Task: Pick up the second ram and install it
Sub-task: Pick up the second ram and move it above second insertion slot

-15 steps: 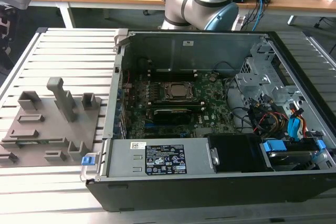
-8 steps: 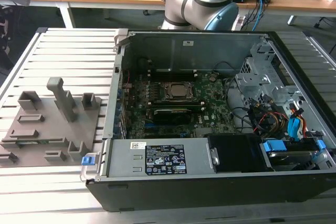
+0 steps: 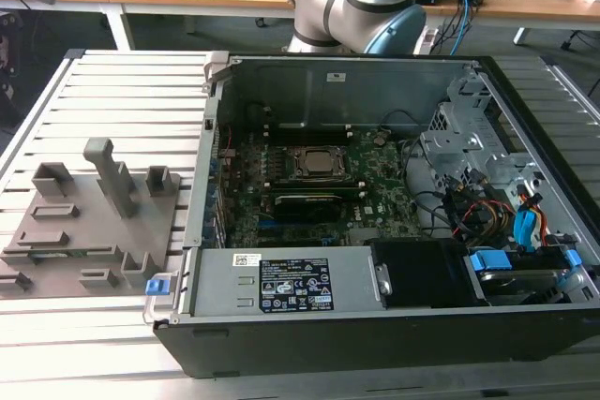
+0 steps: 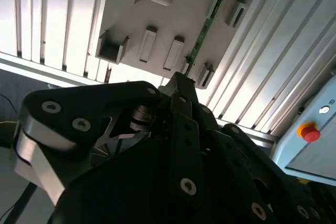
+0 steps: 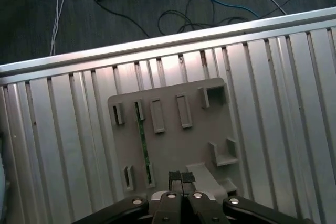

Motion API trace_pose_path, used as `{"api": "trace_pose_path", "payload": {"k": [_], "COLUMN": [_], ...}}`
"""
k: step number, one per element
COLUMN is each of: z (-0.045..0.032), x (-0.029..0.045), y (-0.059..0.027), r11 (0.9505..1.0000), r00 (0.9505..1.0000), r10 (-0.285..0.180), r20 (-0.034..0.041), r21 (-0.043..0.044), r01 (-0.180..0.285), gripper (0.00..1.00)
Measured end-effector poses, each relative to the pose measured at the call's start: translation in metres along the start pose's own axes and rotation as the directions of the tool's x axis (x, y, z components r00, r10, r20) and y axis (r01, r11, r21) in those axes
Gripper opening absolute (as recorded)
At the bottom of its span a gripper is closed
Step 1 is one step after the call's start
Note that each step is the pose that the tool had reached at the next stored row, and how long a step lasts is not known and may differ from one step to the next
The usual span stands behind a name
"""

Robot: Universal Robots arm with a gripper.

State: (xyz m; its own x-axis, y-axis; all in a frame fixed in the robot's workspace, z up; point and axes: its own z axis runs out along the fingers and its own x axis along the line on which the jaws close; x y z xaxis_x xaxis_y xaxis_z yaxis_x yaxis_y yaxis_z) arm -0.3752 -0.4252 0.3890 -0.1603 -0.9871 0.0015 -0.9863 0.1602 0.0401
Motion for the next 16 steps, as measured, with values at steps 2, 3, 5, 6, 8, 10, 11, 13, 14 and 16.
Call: {"api": "trace_pose_path", "payload": {"k": [2, 3, 5, 6, 8, 10, 11, 13, 14, 16], "z": [0.0001, 0.0, 0.0, 0.0, 0.0, 0.0, 0.0, 0.0, 0.0, 0.0017], "x": [-0.0001, -0.0001, -0.0001, -0.0001, -0.0001, -0.0001, -0.0001, 0.0001, 0.0008, 0.0025], "y": [0.0, 0.0, 0.0, 0.0, 0.0, 0.0, 0.0, 0.0, -0.0001, -0.0002], "r11": [0.9998, 0.9998, 0.9997, 0.9997, 0.9997, 0.9997, 0.9997, 0.9997, 0.9997, 0.9997], "r00": [0.9998, 0.9998, 0.9997, 0.9997, 0.9997, 0.9997, 0.9997, 0.9997, 0.9997, 0.9997], "r10": [-0.022, -0.022, -0.022, -0.022, -0.023, -0.023, -0.023, -0.023, -0.023, -0.023], "r20": [-0.0008, -0.0008, -0.0009, -0.0009, -0.0009, -0.0009, -0.0009, -0.0009, -0.0009, 0.0003], "r21": [0.0001, 0.0001, 0.0001, 0.0001, 0.0001, 0.0001, 0.0001, 0.0001, 0.0001, -0.0001], "r01": [0.022, 0.022, 0.022, 0.022, 0.023, 0.023, 0.023, 0.023, 0.023, 0.023], "gripper": [0.11, 0.11, 0.11, 0.17, 0.3, 0.3, 0.3, 0.3, 0.3, 0.3]}}
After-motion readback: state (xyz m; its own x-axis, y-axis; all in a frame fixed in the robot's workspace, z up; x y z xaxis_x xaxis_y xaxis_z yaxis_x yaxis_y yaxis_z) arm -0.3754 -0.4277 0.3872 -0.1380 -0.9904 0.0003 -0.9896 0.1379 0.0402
